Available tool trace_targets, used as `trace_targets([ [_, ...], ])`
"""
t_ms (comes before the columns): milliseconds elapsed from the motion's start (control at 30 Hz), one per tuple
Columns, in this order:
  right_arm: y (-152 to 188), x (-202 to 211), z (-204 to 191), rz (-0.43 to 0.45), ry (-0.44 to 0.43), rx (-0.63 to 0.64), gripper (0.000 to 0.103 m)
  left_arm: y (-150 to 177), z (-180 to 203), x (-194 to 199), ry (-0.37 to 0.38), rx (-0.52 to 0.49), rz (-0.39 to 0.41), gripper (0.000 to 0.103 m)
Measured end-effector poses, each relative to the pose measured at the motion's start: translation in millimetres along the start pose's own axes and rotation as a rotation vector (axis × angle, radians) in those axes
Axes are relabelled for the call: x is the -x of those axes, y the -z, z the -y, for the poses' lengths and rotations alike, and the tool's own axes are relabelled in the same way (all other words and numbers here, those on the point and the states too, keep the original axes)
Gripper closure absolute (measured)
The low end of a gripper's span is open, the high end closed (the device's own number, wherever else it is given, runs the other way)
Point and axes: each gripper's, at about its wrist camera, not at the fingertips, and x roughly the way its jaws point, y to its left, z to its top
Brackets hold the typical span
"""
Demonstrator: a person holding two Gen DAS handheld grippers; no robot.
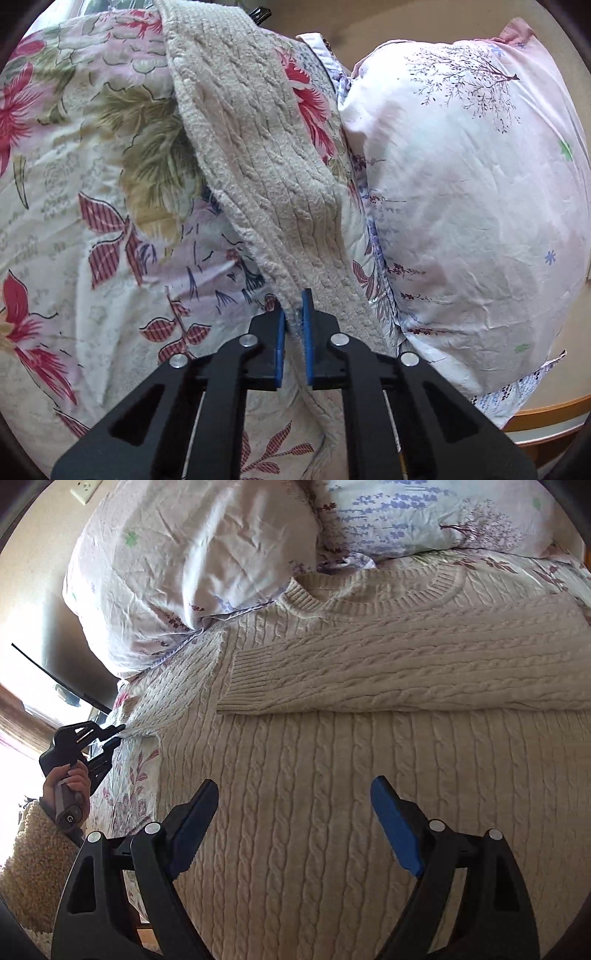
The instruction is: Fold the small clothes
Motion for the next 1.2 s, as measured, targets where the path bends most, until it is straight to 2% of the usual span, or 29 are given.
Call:
trace_targets([
  [67, 4, 7, 12, 0.009, 0.006, -0.021, 0.017, 3, 14, 6, -0.005, -0.043, 0.039, 0.096],
  [167, 9, 21, 28, 0.031, 0.011, -0.04, 0.017, 12, 47, 21, -0.032, -0.166, 0.12, 0.097],
  [300, 12, 42, 51, 0.073, 0.016, -0.065, 0.017, 55, 123, 34, -0.019, -0.456, 0.207, 0.097],
  [367, 14, 53, 63, 0.091, 0.02, -0.081, 0.017, 91, 163, 38, 0.009, -0.622, 0.228, 0.097],
  [500, 18, 76, 98, 0.131, 0.041, -0.139, 0.017, 192, 234, 32, 0.1, -0.959, 0.213, 0.097],
  [600, 23, 89, 122, 0.155, 0.063, -0.189, 0.017, 283, 261, 13, 0.158, -1.204, 0.141, 0.097],
  [667, 27, 94, 134, 0.164, 0.073, -0.221, 0.017, 338, 257, -11, 0.162, -1.308, 0.036, 0.096],
  [767, 34, 102, 149, 0.174, 0.085, -0.26, 0.017, 387, 231, -62, 0.07, -1.361, -0.166, 0.096],
  [833, 37, 105, 155, 0.178, 0.091, -0.276, 0.017, 405, 211, -81, 0.017, -1.356, -0.239, 0.096],
  [867, 39, 106, 157, 0.179, 0.092, -0.285, 0.017, 408, 203, -83, 0.019, -1.337, -0.261, 0.096],
  [967, 44, 106, 159, 0.176, 0.094, -0.292, 0.017, 410, 196, -77, 0.025, -1.301, -0.236, 0.096],
  [1033, 46, 105, 157, 0.172, 0.094, -0.289, 0.017, 405, 202, -72, 0.021, -1.257, -0.154, 0.095],
  [1100, 46, 105, 156, 0.169, 0.096, -0.284, 0.017, 406, 204, -65, 0.025, -1.228, -0.084, 0.089],
  [1167, 46, 105, 157, 0.169, 0.098, -0.288, 0.017, 430, 208, -65, 0.036, -1.362, -0.113, 0.059],
  [1200, 46, 106, 157, 0.171, 0.1, -0.29, 0.017, 444, 207, -66, 0.026, -1.439, -0.122, 0.053],
])
